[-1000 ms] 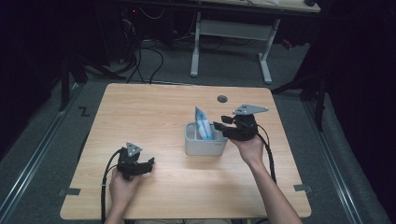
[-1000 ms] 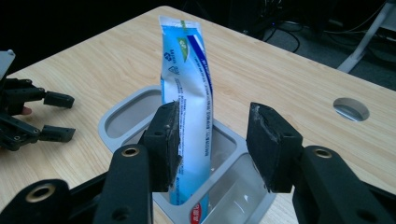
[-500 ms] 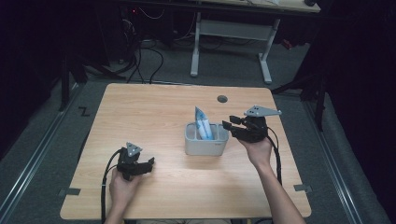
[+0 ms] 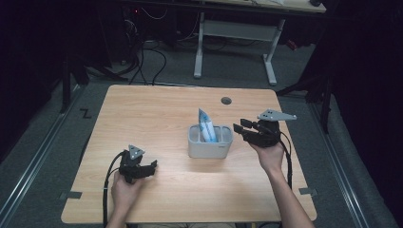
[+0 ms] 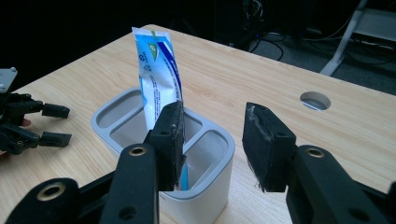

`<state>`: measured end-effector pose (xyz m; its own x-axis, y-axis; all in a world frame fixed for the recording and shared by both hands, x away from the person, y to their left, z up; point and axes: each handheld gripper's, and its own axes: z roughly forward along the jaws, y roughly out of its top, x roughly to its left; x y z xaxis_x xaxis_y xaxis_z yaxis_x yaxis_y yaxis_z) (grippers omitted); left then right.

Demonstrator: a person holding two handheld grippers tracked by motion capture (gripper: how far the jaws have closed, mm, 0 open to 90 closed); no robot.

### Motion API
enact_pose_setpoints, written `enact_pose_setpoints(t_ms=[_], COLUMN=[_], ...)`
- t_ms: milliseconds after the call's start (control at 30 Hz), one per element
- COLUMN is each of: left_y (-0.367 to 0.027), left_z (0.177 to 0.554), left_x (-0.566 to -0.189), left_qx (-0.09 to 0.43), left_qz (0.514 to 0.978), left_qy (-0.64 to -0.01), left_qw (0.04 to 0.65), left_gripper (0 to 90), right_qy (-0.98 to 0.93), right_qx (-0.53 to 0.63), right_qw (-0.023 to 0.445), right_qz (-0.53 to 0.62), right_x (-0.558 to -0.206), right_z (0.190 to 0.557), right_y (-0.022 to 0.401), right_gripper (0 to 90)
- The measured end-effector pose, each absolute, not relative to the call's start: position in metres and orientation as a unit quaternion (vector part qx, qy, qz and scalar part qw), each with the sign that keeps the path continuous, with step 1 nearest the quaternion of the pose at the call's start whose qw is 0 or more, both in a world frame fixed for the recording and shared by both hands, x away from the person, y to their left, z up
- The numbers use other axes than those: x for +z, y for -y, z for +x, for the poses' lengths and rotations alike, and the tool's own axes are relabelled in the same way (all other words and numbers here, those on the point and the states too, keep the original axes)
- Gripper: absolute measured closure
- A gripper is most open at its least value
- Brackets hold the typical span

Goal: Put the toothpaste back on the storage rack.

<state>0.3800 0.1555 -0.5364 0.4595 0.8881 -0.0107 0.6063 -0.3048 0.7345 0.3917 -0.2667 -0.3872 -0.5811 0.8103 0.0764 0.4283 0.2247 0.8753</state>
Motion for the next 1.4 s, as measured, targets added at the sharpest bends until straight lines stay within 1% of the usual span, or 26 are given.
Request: enact_pose_setpoints(t_ms=[600, 1400], left_y=[-0.155, -0.155], left_z=[0.380, 0.380], left_x=[-0.536, -0.536], left_qx=[0.204, 0.204], left_qz=[0.781, 0.781], left_qy=[-0.478, -0.478], left_qw=[0.345, 0.345], left_gripper=[22.8, 22.8], right_qy=[-0.735, -0.711], right_qx=[0.476, 0.482], right_qw=[0.215, 0.206], right_qz=[0.432, 0.468], right_x=[-0.388, -0.412], right_z=[0.378, 0.365], right_y=[0.294, 0.319], right_gripper=[59.1, 59.5])
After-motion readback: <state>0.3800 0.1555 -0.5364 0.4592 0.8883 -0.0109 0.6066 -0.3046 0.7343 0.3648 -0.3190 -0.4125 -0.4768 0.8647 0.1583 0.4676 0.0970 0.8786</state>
